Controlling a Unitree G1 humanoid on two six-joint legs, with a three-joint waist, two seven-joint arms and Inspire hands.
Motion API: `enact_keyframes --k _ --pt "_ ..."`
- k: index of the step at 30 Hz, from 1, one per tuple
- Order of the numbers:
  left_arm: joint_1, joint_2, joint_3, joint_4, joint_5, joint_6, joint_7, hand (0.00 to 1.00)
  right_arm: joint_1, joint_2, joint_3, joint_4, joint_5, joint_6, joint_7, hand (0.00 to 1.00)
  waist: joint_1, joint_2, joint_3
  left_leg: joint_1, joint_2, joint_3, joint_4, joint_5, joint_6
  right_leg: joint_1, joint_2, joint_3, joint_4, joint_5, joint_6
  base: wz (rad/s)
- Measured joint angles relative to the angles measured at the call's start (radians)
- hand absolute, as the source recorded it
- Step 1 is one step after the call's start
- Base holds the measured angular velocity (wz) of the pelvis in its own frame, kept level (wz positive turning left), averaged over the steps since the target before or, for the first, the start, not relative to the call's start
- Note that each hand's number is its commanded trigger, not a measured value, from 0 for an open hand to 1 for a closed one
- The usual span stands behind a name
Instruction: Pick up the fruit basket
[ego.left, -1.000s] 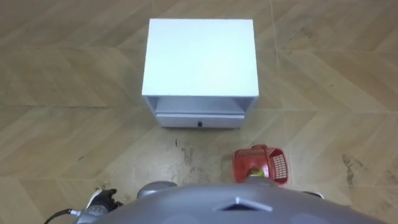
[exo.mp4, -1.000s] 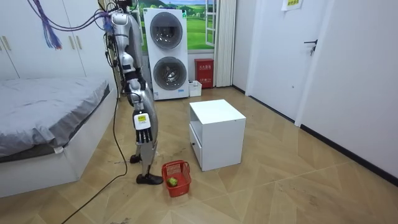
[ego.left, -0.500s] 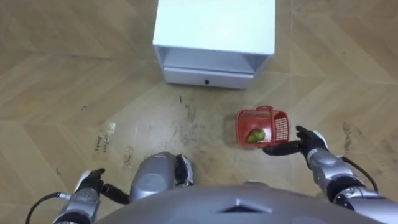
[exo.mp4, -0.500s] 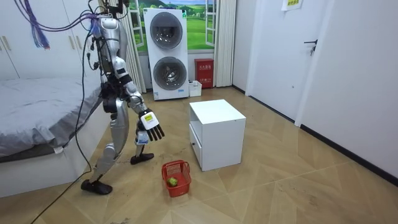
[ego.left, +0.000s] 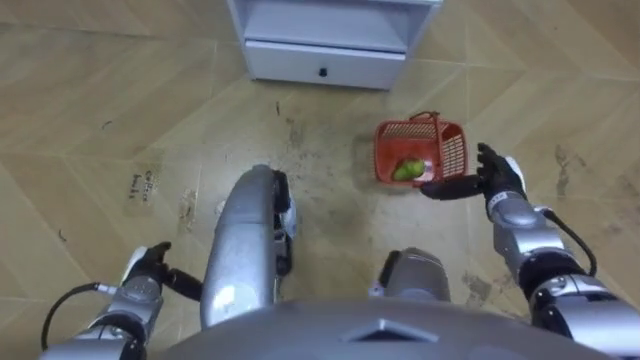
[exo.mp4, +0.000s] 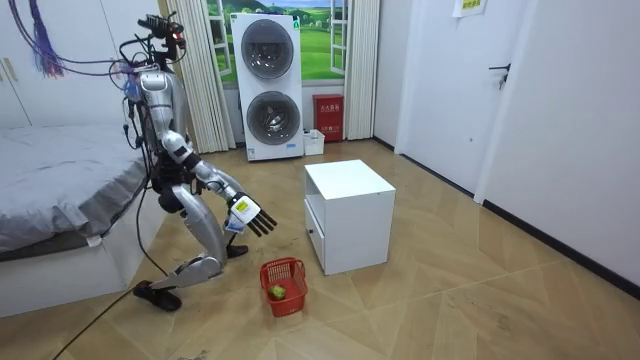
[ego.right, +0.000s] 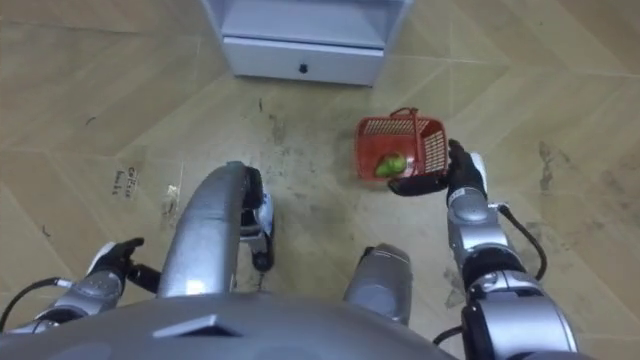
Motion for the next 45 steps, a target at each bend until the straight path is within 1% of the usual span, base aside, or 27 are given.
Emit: enact_keyframes --k 1,3,5,7,8,10,12,16,19,20,21,22,23,24,25,26,27,28,29,30,31,32,34,37,38,41,45 --pt "-0.001 0.003 -0.001 0.000 0.000 -0.002 0.008 0.00 -0.004 0.001 0.000 0.000 -0.002 -0.007 -0.005 0.00 0.000 0.003 0.0020 -0.014 0.000 0.001 0.038 -0.015 0.004 -0.010 -0.006 0.012 0.048 0.000 0.000 0.40" --pt "-0.004 0.006 -0.016 0.000 -0.020 -0.010 0.048 0.00 -0.014 0.003 -0.001 -0.001 -0.020 -0.020 -0.029 0.00 -0.013 0.005 0.0042 -0.070 -0.020 0.004 0.155 -0.054 0.015 -0.052 -0.032 0.058 0.205 0.002 0.000 0.46" --pt "-0.007 0.005 -0.041 0.005 -0.066 -0.015 0.064 0.00 -0.036 0.002 -0.003 -0.001 -0.023 -0.021 -0.047 0.00 -0.031 0.007 0.0062 -0.111 -0.021 0.012 0.218 -0.070 0.020 -0.085 -0.042 0.084 0.293 0.002 0.001 0.31" --pt "-0.017 0.003 -0.055 0.025 -0.098 -0.022 0.066 0.00 -0.045 0.002 -0.011 -0.002 -0.017 -0.022 -0.069 0.00 -0.044 0.006 0.0072 -0.136 -0.027 0.012 0.267 -0.085 0.015 -0.102 -0.052 0.099 0.360 0.002 0.000 0.16" --pt "-0.020 0.004 -0.071 0.032 -0.117 -0.024 0.069 0.00 -0.048 0.002 -0.022 -0.003 -0.015 -0.022 -0.079 0.00 -0.052 0.001 0.0098 -0.145 -0.033 0.012 0.297 -0.096 0.011 -0.104 -0.058 0.109 0.400 0.002 0.000 0.17" --pt "-0.018 0.002 -0.081 0.040 -0.120 -0.035 0.069 0.00 -0.048 0.001 -0.037 -0.010 -0.014 -0.022 -0.098 0.00 -0.072 -0.003 0.0103 -0.162 -0.043 0.010 0.341 -0.112 0.006 -0.101 -0.066 0.116 0.456 0.002 0.000 0.24" --pt "-0.016 -0.002 -0.095 0.041 -0.119 -0.042 0.069 0.00 -0.046 -0.006 -0.039 -0.026 -0.006 -0.022 -0.112 0.00 -0.090 -0.006 0.0107 -0.179 -0.049 0.006 0.391 -0.129 -0.005 -0.100 -0.066 0.128 0.514 0.002 0.000 0.17" --pt "-0.013 -0.001 -0.140 0.041 -0.120 -0.065 0.068 0.00 -0.046 -0.008 -0.038 -0.056 0.004 -0.022 -0.120 0.00 -0.115 -0.013 0.0122 -0.183 -0.065 0.006 0.425 -0.148 -0.029 -0.083 -0.065 0.141 0.562 0.001 -0.001 0.15" --pt "0.002 0.001 -0.182 0.042 -0.140 -0.076 0.068 0.00 -0.046 -0.007 -0.031 -0.081 0.037 -0.023 -0.122 0.00 -0.128 -0.030 0.0110 -0.186 -0.075 0.007 0.432 -0.153 -0.053 -0.082 -0.062 0.154 0.590 -0.001 -0.006 0.13" --pt "0.008 0.003 -0.197 0.048 -0.141 -0.076 0.068 0.00 -0.046 -0.007 -0.024 -0.080 0.043 -0.023 -0.127 0.00 -0.132 -0.045 0.0117 -0.191 -0.086 0.006 0.434 -0.148 -0.066 -0.081 -0.062 0.160 0.604 -0.007 -0.017 0.11" --pt "0.015 0.005 -0.210 0.050 -0.142 -0.077 0.068 0.00 -0.046 -0.007 -0.018 -0.080 0.044 -0.023 -0.129 0.00 -0.131 -0.056 0.0126 -0.200 -0.089 0.001 0.451 -0.144 -0.074 -0.080 -0.053 0.165 0.623 -0.013 -0.030 0.09" --pt "0.023 0.005 -0.212 0.049 -0.143 -0.077 0.068 0.00 -0.046 -0.007 -0.015 -0.081 0.045 -0.023 -0.129 0.00 -0.132 -0.057 0.0119 -0.209 -0.089 -0.007 0.465 -0.142 -0.077 -0.076 -0.043 0.165 0.634 -0.017 -0.036 0.00" --pt "0.037 0.008 -0.216 0.039 -0.143 -0.078 0.068 0.00 -0.046 -0.006 -0.007 -0.081 0.047 -0.024 -0.129 0.00 -0.133 -0.066 0.0125 -0.228 -0.098 -0.027 0.502 -0.137 -0.088 -0.063 -0.023 0.167 0.662 -0.027 -0.044 0.00" --pt "0.057 0.014 -0.227 0.033 -0.149 -0.079 0.068 0.00 -0.045 -0.007 0.003 -0.081 0.049 -0.024 -0.129 0.00 -0.135 -0.079 0.0093 -0.251 -0.106 -0.046 0.551 -0.130 -0.102 -0.041 -0.001 0.173 0.695 -0.045 -0.049 -0.13" --pt "0.060 -0.001 -0.229 0.032 -0.152 -0.077 0.067 0.00 -0.053 -0.020 0.007 -0.082 0.050 -0.024 -0.128 0.00 -0.129 -0.061 0.0165 -0.266 -0.097 -0.071 0.578 -0.126 -0.109 -0.048 0.028 0.174 0.707 -0.036 -0.052 -0.37" --pt "0.077 -0.022 -0.235 0.029 -0.156 -0.083 0.063 0.00 -0.074 -0.029 0.015 -0.083 0.048 -0.023 -0.133 0.00 -0.118 -0.056 0.0260 -0.295 -0.112 -0.095 0.592 -0.114 -0.130 -0.063 0.058 0.184 0.709 -0.038 -0.050 -0.30" --pt "0.088 -0.027 -0.250 0.032 -0.158 -0.092 0.054 0.00 -0.076 -0.030 0.014 -0.095 0.048 -0.023 -0.139 0.00 -0.128 -0.062 0.0271 -0.317 -0.134 -0.082 0.565 -0.111 -0.131 -0.069 0.051 0.186 0.706 -0.038 -0.050 -0.11" --pt "0.087 -0.028 -0.253 0.032 -0.159 -0.095 0.047 0.00 -0.076 -0.035 0.013 -0.103 0.048 -0.023 -0.144 0.00 -0.133 -0.061 0.0269 -0.334 -0.136 -0.063 0.533 -0.110 -0.128 -0.072 0.050 0.184 0.704 -0.037 -0.048 0.10" --pt "0.083 -0.024 -0.268 0.034 -0.159 -0.101 0.036 0.00 -0.076 -0.041 0.014 -0.113 0.045 -0.024 -0.150 0.00 -0.130 -0.061 0.0214 -0.345 -0.143 -0.060 0.497 -0.109 -0.139 -0.082 0.046 0.192 0.704 -0.038 -0.047 0.05" --pt "0.078 -0.023 -0.268 0.040 -0.159 -0.103 0.034 0.00 -0.078 -0.042 0.014 -0.115 0.040 -0.028 -0.151 0.00 -0.133 -0.071 0.0167 -0.338 -0.154 -0.059 0.486 -0.122 -0.158 -0.087 0.036 0.198 0.700 -0.040 -0.043 0.00" --pt "0.077 -0.021 -0.268 0.042 -0.159 -0.103 0.034 0.00 -0.080 -0.043 0.014 -0.115 0.037 -0.029 -0.151 0.00 -0.133 -0.075 0.0156 -0.335 -0.153 -0.056 0.485 -0.124 -0.154 -0.090 0.032 0.200 0.697 -0.041 -0.041 -0.04" --pt "0.080 -0.017 -0.270 0.043 -0.159 -0.104 0.034 0.00 -0.083 -0.043 0.014 -0.115 0.037 -0.029 -0.151 0.00 -0.130 -0.082 0.0116 -0.329 -0.153 -0.051 0.484 -0.126 -0.151 -0.093 0.025 0.211 0.696 -0.041 -0.040 -0.12" --pt "0.085 -0.015 -0.270 0.045 -0.159 -0.104 0.038 0.00 -0.089 -0.045 0.013 -0.116 0.037 -0.030 -0.151 0.00 -0.129 -0.082 0.0113 -0.319 -0.151 -0.046 0.482 -0.126 -0.151 -0.091 0.022 0.220 0.700 -0.041 -0.040 -0.12" --pt "0.094 -0.018 -0.287 0.042 -0.162 -0.092 0.039 0.00 -0.086 -0.049 0.013 -0.111 0.043 -0.029 -0.152 0.00 -0.129 -0.062 0.0170 -0.309 -0.145 -0.043 0.477 -0.124 -0.157 -0.087 0.022 0.223 0.715 -0.041 -0.040 -0.06" --pt "0.101 -0.018 -0.289 0.039 -0.168 -0.091 0.039 0.00 -0.085 -0.049 0.014 -0.108 0.044 -0.027 -0.153 0.00 -0.128 -0.054 0.0163 -0.309 -0.138 -0.042 0.474 -0.123 -0.159 -0.096 0.023 0.225 0.722 -0.041 -0.040 -0.07" --pt "0.102 -0.019 -0.293 0.037 -0.197 -0.085 0.038 0.00 -0.085 -0.050 0.015 -0.074 0.048 -0.027 -0.153 0.00 -0.127 -0.048 0.0159 -0.311 -0.133 -0.039 0.454 -0.111 -0.179 -0.117 0.026 0.234 0.732 -0.042 -0.041 -0.02" --pt "0.105 -0.019 -0.293 0.022 -0.199 -0.071 0.031 0.00 -0.085 -0.052 0.045 -0.010 0.054 -0.024 -0.142 0.00 -0.124 -0.046 0.0165 -0.315 -0.112 -0.042 0.443 -0.102 -0.196 -0.136 0.050 0.241 0.733 -0.043 -0.042 -0.06"
